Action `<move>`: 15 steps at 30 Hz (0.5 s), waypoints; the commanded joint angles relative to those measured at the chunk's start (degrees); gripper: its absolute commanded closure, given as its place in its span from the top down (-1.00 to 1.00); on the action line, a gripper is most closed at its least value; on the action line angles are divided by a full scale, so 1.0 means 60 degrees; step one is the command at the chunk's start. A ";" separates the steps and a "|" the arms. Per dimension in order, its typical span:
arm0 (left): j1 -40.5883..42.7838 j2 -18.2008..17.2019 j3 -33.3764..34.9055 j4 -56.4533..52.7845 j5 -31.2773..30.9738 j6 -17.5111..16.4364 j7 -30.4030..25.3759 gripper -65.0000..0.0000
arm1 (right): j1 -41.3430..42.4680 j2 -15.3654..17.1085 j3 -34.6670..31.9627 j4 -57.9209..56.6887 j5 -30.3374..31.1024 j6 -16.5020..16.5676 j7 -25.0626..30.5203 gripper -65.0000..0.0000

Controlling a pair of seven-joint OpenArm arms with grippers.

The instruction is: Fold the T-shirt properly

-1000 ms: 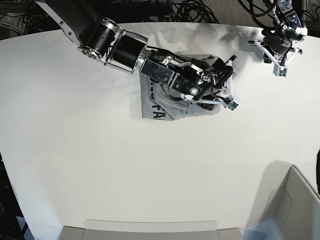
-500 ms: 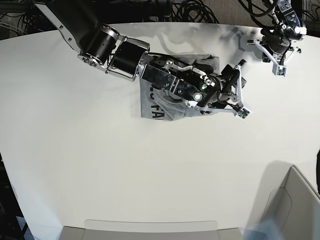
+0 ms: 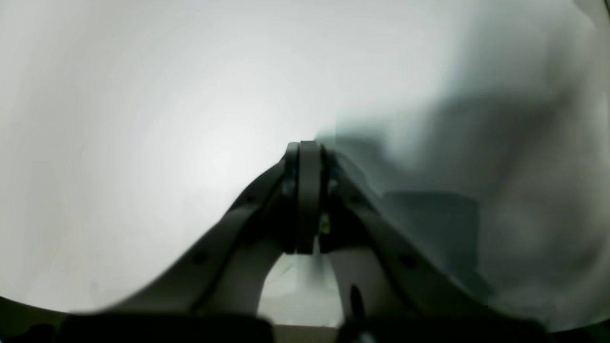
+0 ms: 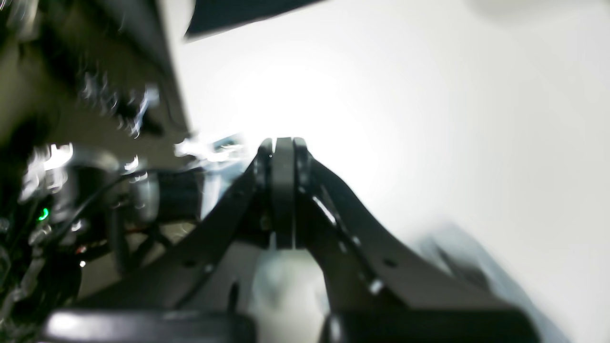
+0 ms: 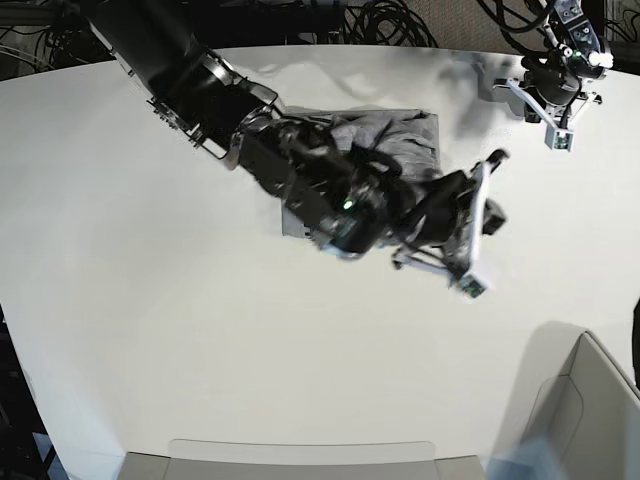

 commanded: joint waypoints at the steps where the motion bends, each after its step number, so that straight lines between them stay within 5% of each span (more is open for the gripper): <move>1: -0.0008 -0.0106 -0.0029 0.0172 -0.0094 0.0020 -0.0101 -1.00 | 0.0106 -0.0055 0.0538 0.0166 0.0323 -0.0146 -0.0566 -1.00; 3: -0.0022 -0.0106 -0.0029 0.0172 -0.0094 0.0020 -0.0101 -1.00 | -0.0334 0.0370 0.1183 0.0591 0.0338 -0.0541 -0.1343 -1.00; 10: -0.0096 -0.0106 -0.0029 0.0157 -0.0065 0.0020 -0.0101 -1.00 | -0.1638 0.1923 0.1154 0.1148 0.0953 -0.1992 -0.1753 -1.00; 15: -0.0110 -0.0106 0.0250 0.0157 -0.0065 0.0020 -0.0086 -1.00 | -0.2253 0.2465 0.1212 0.1499 0.1217 -0.2138 -0.1753 -1.00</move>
